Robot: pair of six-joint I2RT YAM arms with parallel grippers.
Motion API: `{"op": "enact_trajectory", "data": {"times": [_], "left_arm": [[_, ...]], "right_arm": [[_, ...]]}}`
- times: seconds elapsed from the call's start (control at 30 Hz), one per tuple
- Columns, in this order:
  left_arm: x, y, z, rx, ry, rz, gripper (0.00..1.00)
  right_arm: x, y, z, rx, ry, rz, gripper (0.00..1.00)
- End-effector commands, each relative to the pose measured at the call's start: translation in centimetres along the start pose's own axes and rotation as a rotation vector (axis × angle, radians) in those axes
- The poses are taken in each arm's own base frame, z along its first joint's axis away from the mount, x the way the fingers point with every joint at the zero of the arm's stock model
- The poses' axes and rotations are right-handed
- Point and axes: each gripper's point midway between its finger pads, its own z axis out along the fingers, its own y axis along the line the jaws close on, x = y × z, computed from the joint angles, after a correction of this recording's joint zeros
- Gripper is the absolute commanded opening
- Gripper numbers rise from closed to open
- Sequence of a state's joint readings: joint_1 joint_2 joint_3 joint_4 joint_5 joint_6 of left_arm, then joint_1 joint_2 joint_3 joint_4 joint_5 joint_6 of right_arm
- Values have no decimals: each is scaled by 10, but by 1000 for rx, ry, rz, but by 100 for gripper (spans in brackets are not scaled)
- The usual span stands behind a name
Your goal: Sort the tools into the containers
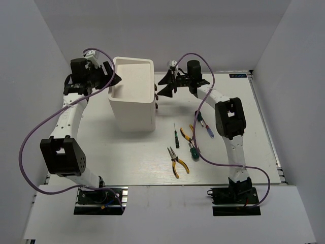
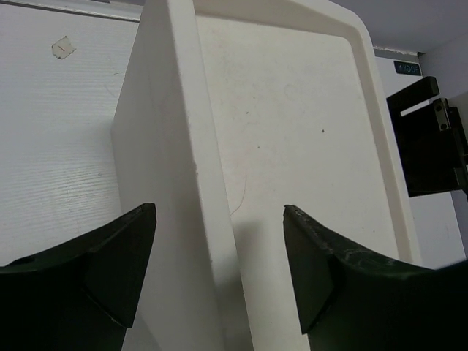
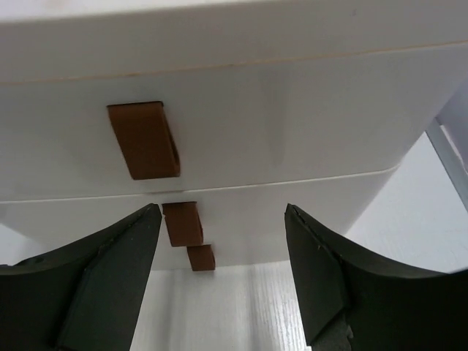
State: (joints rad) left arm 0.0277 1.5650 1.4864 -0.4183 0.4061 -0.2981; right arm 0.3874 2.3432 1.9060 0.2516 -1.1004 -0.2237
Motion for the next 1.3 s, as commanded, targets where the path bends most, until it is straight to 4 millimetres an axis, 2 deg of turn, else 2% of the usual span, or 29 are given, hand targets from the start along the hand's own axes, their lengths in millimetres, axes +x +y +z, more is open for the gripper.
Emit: {"op": "enact_trajectory", "data": {"times": [0.0,0.13,0.4,0.53,0.83,0.9,1.07,1.17,1.2,1.27], "left_arm": [[-8,-13,-4,42,-12,9,79],[-2,-11,0,46,6,2,76],[3,-9,4,52,19,-3,69],[9,-6,6,50,27,-7,67],[14,-7,10,65,40,-20,63],[12,-12,10,74,36,-12,61],[15,-11,10,72,45,-27,54],[15,-15,12,81,41,-19,47],[19,-14,13,79,49,-23,45],[19,-14,13,79,49,-23,40]], "right_arm": [[-53,14,-11,-54,-68,-137,74],[-61,22,-11,-88,-82,-140,73],[-75,19,-4,-104,-102,-135,73],[-82,27,-3,-127,-110,-142,73],[-75,28,6,-125,-107,-109,68],[-78,29,8,-124,-112,-108,67],[-81,36,13,-130,-115,-106,55],[-79,37,14,-110,-114,-100,36],[-79,37,16,-101,-115,-98,26],[-77,36,15,-91,-114,-94,13]]}}
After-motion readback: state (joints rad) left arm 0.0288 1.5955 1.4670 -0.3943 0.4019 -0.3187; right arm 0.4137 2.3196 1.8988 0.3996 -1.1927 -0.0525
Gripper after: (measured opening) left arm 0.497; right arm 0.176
